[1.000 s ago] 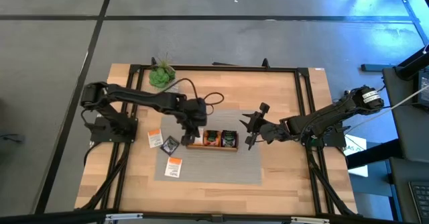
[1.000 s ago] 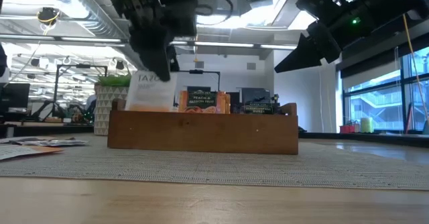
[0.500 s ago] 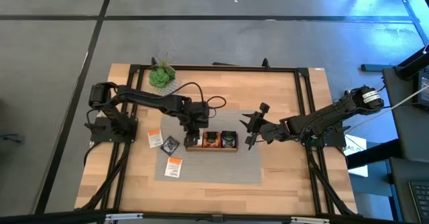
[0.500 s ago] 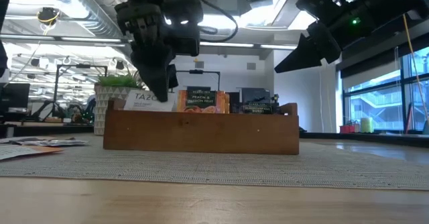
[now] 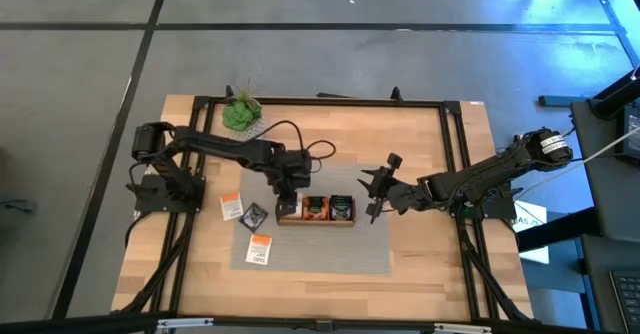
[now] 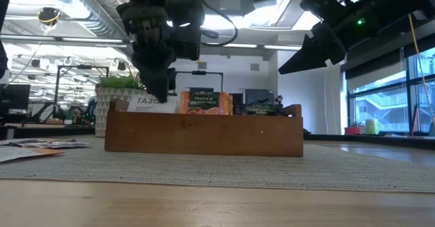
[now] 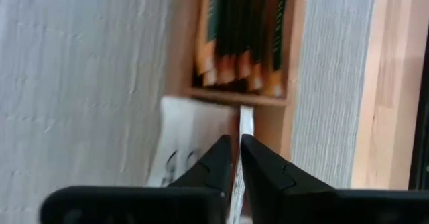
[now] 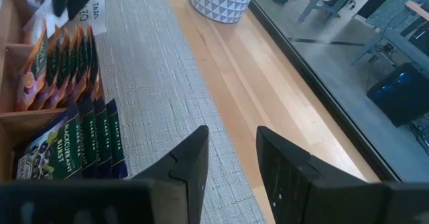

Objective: Pick & Place Tea
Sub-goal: Put the white tea bag into the left section of the wooden organizer

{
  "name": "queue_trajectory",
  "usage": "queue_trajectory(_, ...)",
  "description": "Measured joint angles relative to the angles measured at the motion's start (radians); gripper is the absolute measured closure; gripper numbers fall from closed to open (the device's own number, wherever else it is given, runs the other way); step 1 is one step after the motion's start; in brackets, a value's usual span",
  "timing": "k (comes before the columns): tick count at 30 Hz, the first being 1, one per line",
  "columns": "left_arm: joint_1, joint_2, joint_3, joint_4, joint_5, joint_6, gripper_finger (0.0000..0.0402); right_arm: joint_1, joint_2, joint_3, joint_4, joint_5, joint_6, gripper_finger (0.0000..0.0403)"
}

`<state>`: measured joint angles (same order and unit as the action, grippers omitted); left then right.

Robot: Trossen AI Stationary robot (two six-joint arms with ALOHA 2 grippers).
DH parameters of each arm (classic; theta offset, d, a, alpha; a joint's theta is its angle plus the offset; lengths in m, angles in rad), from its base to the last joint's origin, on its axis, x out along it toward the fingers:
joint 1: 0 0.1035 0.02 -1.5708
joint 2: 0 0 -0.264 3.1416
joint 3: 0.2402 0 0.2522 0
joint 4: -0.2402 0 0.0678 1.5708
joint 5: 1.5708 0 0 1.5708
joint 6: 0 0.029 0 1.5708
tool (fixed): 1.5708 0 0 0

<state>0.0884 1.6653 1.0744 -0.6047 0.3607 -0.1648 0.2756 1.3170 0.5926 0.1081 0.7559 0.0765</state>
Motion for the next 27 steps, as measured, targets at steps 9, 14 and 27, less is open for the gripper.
queue_trajectory(9,0.079,-0.116,0.012,-0.135,-0.056,0.02,0.0327,0.0,0.0,0.0,-0.005,-0.026,0.0,0.0274)
queue_trajectory(14,0.073,-0.288,0.008,-0.147,-0.104,-0.03,0.0322,0.0,0.0,0.0,-0.028,-0.04,0.02,0.0274)
queue_trajectory(27,-0.318,-0.616,-0.32,0.375,-0.432,-0.324,0.0324,0.0,0.0,-0.028,-0.085,-0.104,0.105,0.0274)
